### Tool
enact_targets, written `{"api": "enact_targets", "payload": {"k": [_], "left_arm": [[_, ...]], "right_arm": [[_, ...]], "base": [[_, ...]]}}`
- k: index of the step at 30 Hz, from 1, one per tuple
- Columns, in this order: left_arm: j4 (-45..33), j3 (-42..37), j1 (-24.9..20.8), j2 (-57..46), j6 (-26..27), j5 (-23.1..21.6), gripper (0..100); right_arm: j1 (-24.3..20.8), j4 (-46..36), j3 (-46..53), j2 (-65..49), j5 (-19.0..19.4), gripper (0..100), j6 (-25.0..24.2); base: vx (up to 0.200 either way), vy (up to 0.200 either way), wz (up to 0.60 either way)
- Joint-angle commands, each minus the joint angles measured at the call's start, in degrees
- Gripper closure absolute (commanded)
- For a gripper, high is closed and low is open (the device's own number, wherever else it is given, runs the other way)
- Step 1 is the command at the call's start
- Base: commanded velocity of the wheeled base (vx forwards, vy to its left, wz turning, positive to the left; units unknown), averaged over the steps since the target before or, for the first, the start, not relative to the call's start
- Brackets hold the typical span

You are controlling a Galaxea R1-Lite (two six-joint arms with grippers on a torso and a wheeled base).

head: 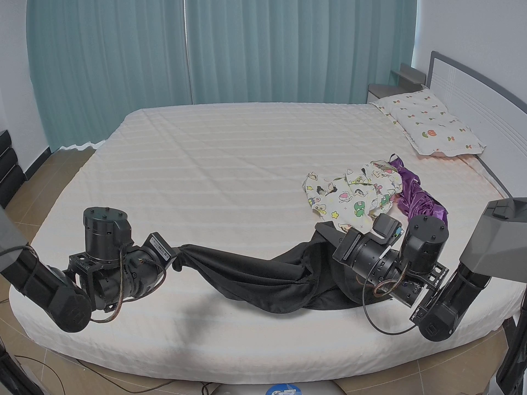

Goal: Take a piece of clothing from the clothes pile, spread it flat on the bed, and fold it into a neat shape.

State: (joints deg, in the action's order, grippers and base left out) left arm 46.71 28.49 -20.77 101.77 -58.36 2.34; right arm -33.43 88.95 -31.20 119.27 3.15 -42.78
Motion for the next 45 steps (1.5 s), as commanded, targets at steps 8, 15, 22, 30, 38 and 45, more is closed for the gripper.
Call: {"api": "enact_targets", "payload": {"k": [8,15,22,30,38,45], "left_arm": [[-1.45,-1.86,1.7,-6.05,-2.55,0.21,100],[-1.45,-3.62,1.61,-6.76,-2.55,0.12,100],[-1.71,-4.23,0.29,-8.78,-2.64,-0.06,100],[-6.64,-3.79,-2.61,-17.22,-2.64,-0.06,100],[-14.02,1.83,-5.42,-27.32,-2.64,1.26,100],[-25.88,18.0,-4.72,-28.82,-2.55,5.31,100]], "right_arm": [[0.47,0.78,3.07,-5.1,-0.42,100,2.17],[0.56,0.96,7.03,-6.33,-1.12,100,2.96],[-0.85,0.87,12.12,-13.19,-1.65,100,2.96],[-3.84,0.78,17.48,-23.47,-2.27,100,2.96],[-6.3,-5.37,13.71,-38.94,-3.94,100,5.16],[-4.72,-34.2,-11.96,-55.99,-3.32,100,5.07]], "base": [[0.0,0.175,0.0],[0.0,0.0,0.0],[-0.2,0.0,0.0],[-0.2,0.0,0.0],[-0.025,0.0,0.0],[0.0,0.0,0.0]]}}
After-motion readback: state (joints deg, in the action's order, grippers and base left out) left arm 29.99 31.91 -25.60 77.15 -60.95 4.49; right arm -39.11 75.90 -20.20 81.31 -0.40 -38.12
